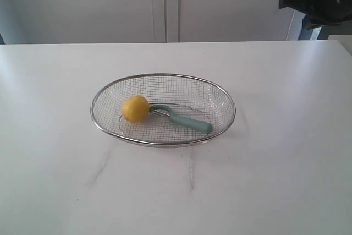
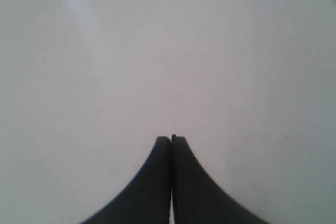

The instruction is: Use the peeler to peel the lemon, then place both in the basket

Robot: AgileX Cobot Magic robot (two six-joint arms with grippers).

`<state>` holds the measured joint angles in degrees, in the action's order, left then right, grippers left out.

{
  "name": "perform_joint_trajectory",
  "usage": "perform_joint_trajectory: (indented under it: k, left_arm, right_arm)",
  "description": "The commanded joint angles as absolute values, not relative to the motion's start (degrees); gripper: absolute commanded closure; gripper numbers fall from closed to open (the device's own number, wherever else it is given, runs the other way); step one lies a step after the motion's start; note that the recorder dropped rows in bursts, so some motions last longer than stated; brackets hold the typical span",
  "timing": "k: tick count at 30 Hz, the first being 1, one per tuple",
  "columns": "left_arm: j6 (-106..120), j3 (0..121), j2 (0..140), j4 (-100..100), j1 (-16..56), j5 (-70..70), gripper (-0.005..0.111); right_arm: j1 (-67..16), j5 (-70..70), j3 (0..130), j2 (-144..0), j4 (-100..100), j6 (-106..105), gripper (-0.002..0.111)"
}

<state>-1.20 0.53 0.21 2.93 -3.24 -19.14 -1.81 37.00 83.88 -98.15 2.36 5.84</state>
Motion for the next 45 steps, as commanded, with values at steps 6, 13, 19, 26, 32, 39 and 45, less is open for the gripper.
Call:
perform_joint_trajectory:
  k: [6,13,19,26,32,39,45]
  left_arm:
    - [-1.3,0.0,0.0,3.1,-3.3,-19.5,0.107]
    - [-1.3,0.0,0.0,3.1,-3.3,-19.5,0.107]
    - [-1.3,0.0,0.0,3.1,-3.3,-19.5,0.107]
    - [-1.3,0.0,0.0,3.1,-3.3,-19.5,0.107]
    - [-1.3,0.0,0.0,3.1,-3.3,-19.5,0.107]
    - [-1.3,0.0,0.0,3.1,-3.3,-19.5,0.107]
    - [-1.3,0.0,0.0,3.1,-3.3,-19.5,0.107]
  right_arm:
    - [-1.6,24.5,62.0,-75.6,1.6,6.2,0.108]
    - [-1.6,18.8,47.8,-61.4,1.5,6.2,0.108]
    - [-1.6,14.7,40.7,-52.1,1.5,6.2,0.108]
    - [-1.6,14.6,35.1,-41.1,1.5,6.1,0.108]
    - [-1.6,14.9,31.5,-32.6,1.5,6.0,0.108]
    - [-1.6,15.3,28.4,-21.4,1.5,5.7,0.108]
    - [-1.6,21.1,26.4,-12.8,1.5,5.7,0.108]
